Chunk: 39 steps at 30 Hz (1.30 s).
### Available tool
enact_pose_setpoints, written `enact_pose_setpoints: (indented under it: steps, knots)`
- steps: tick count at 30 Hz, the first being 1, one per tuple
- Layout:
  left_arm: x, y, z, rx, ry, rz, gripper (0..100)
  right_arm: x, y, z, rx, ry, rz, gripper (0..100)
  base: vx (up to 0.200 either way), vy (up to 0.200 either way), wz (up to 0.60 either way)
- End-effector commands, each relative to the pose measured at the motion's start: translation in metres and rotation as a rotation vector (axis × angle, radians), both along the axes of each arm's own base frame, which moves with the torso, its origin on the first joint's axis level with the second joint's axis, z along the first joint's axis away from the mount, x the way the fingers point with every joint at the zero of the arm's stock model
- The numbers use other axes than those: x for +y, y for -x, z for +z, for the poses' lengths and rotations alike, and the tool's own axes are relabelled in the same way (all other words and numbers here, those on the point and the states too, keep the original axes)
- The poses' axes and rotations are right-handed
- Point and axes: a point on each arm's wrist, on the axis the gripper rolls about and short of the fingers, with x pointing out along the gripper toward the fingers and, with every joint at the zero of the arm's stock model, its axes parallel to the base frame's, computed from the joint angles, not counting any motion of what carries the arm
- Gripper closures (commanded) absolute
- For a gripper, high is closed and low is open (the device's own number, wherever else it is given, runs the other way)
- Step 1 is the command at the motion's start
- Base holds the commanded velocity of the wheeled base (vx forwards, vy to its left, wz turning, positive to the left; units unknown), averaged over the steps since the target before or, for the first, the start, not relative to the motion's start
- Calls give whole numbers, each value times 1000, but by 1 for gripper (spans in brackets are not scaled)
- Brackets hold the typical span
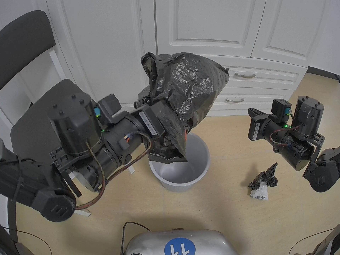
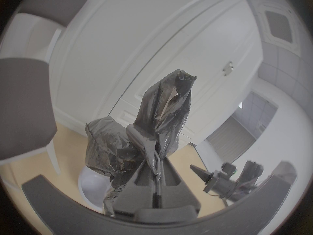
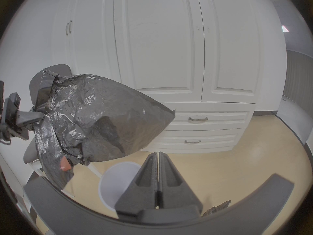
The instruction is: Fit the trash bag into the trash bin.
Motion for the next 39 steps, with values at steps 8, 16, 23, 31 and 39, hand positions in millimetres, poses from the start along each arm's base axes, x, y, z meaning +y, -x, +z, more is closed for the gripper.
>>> enact_pose_setpoints:
  steps: [8, 16, 23, 31, 39]
  knots:
    - [38, 52, 30, 32, 72, -308, 100, -18, -30, 0, 3, -5, -103, 100, 0, 0, 0]
    - [52, 75, 6, -79, -41, -466, 100, -28, -47, -8, 20, -11, -146, 100, 0, 0, 0]
    - [54, 80, -10, -134, -69, -550, 100, -31, -58, -12, 26, -17, -163, 100, 0, 0, 0]
    - [45, 71, -29, -134, -68, -553, 100, -33, -61, -15, 37, -19, -167, 100, 0, 0, 0]
    - [17, 47, -37, -192, -45, -567, 100, -41, -70, -19, 45, -16, -191, 100, 0, 0, 0]
